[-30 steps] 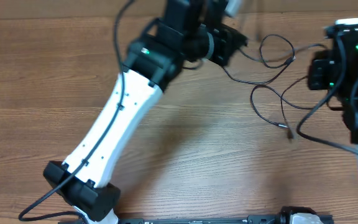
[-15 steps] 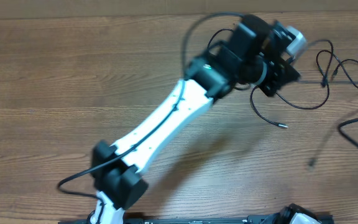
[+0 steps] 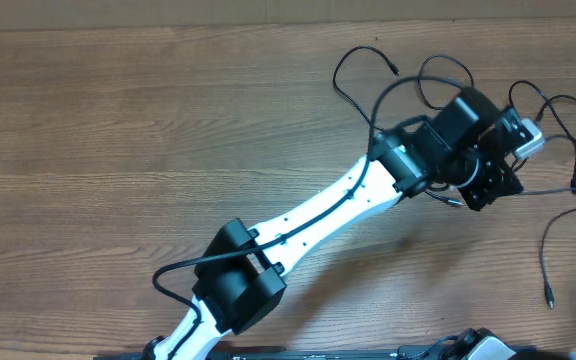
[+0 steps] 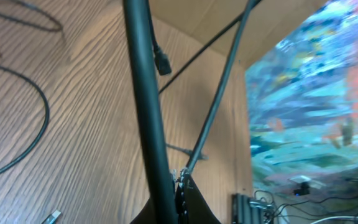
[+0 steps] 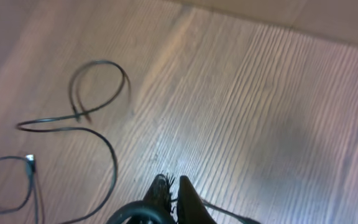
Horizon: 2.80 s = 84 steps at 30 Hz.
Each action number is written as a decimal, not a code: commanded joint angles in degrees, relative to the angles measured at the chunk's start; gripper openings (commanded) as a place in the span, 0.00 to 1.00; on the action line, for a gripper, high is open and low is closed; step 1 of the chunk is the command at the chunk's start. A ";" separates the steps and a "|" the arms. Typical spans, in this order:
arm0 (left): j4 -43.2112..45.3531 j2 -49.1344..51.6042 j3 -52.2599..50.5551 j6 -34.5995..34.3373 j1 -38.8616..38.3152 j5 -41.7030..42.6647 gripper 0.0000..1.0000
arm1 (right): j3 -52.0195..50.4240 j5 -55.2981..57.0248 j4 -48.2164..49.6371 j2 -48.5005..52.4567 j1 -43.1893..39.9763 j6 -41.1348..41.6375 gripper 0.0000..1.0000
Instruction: Untangle cables
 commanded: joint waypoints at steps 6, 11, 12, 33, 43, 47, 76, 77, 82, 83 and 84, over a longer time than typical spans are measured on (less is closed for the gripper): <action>-4.42 7.06 0.33 2.10 2.51 -5.40 0.04 | -3.50 2.54 6.38 7.17 -2.03 3.19 0.04; -4.87 9.57 0.33 2.16 2.45 -5.25 0.04 | -3.54 2.99 7.63 9.07 -2.03 3.17 0.04; -4.79 10.01 0.33 2.16 2.45 -5.25 0.04 | -3.56 3.41 8.00 9.25 -2.03 3.15 0.04; -3.19 12.74 0.37 2.54 2.47 -3.32 1.00 | -4.59 -0.13 10.21 16.76 -8.33 3.08 0.04; -3.96 12.68 2.78 1.55 5.11 -1.33 1.00 | -4.59 -0.46 10.82 16.76 -5.33 3.10 0.04; -10.27 12.52 8.22 3.96 6.78 -1.66 1.00 | -4.59 -0.55 10.91 16.76 -3.72 3.08 0.27; -68.11 9.60 62.12 9.42 18.60 -18.95 1.00 | -8.98 -10.23 15.50 14.32 10.19 7.08 1.00; -68.72 9.11 62.12 9.42 18.60 -18.95 1.00 | -9.73 -10.32 16.50 15.17 10.27 8.83 1.00; -69.99 7.85 62.12 9.33 18.58 -18.64 1.00 | -11.67 -9.25 18.45 21.22 10.27 12.46 1.00; -70.01 7.67 62.12 9.31 18.56 -18.51 1.00 | -11.67 -9.33 18.62 22.67 10.36 12.09 1.00; -70.01 7.56 62.12 9.31 18.56 -18.53 1.00 | -11.67 -9.55 18.62 24.09 10.51 12.07 1.00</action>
